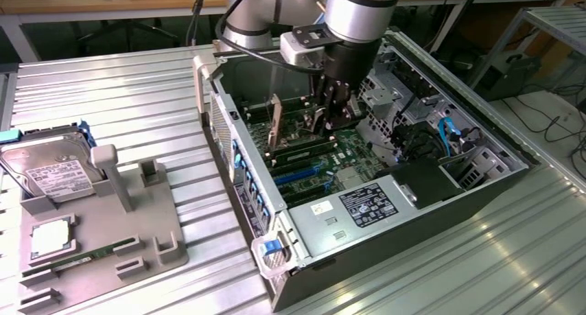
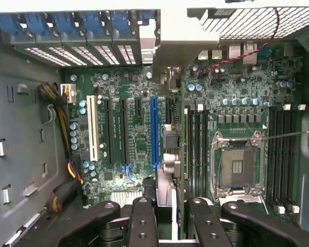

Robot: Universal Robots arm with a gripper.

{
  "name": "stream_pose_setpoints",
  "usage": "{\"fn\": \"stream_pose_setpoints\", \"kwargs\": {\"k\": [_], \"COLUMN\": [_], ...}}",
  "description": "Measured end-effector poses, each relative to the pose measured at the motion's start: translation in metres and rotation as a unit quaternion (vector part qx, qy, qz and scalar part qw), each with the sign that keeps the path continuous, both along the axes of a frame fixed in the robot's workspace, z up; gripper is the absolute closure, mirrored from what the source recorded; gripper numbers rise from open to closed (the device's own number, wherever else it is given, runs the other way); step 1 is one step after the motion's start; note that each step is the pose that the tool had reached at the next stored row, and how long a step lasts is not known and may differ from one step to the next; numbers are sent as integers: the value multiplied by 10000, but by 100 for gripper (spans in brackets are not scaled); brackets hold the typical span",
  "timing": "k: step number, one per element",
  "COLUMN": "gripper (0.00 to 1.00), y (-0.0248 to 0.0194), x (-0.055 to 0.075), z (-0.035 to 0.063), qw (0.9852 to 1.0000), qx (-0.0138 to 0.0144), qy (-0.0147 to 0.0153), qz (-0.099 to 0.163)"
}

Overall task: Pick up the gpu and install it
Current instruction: 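Insert the gpu into the slot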

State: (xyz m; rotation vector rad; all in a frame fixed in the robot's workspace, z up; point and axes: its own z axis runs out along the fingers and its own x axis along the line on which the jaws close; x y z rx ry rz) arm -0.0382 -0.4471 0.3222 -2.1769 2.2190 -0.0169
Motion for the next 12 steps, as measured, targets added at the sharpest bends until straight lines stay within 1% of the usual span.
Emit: {"fn": "stream_pose_setpoints", "kwargs": {"k": [3,8,12], "gripper": [72,72,72], "y": [0,1,1], "x": [-1,-4,-7], "z": [-30,-74,-112], "qw": [10000,9997,9996], "qx": [0,2,2], "qy": [-5,-5,-5], "qz": [19,235,278]}}
